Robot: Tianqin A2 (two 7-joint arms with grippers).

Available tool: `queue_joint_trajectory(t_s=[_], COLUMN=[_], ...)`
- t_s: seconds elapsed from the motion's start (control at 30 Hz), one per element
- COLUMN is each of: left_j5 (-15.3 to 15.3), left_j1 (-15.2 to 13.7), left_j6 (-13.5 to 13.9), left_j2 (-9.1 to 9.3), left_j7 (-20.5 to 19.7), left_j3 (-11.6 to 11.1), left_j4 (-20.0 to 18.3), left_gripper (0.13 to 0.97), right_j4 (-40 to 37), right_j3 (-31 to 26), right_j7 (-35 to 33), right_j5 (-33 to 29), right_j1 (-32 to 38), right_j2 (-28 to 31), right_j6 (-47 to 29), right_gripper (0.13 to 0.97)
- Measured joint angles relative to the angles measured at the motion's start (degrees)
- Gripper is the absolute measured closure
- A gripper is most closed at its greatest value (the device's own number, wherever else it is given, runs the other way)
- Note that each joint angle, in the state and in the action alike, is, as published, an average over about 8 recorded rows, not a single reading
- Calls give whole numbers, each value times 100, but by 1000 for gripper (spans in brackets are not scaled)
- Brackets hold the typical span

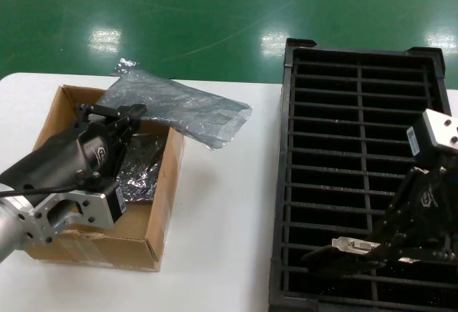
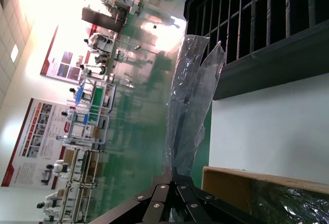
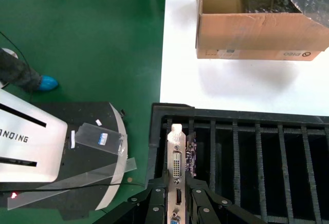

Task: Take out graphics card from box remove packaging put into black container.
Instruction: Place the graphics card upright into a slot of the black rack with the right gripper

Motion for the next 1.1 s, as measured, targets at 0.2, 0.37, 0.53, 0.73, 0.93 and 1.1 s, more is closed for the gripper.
queue_joint_trajectory(t_s=[0.2, 0.37, 0.53, 0.73, 0.93, 1.1], left_j5=[0, 0, 0, 0, 0, 0], left_j1=[0, 0, 0, 0, 0, 0], left_j6=[0, 0, 0, 0, 0, 0], left_j2=[0, 0, 0, 0, 0, 0], left_j7=[0, 0, 0, 0, 0, 0], left_j3=[0, 0, 0, 0, 0, 0], left_j4=[0, 0, 0, 0, 0, 0], left_gripper=[958, 958, 958, 958, 958, 958], right_j4=[-215, -433, -620, -747, -879, -966], right_j3=[-107, -197, -274, -342, -403, -431], right_j7=[-131, -252, -354, -435, -511, -551], right_j5=[-26, -60, -84, -119, -169, -197], right_j1=[64, 107, 132, 163, 232, 297], right_j2=[-97, -181, -262, -341, -429, -485], right_j6=[0, 0, 0, 0, 0, 0], right_gripper=[910, 910, 910, 910, 910, 910])
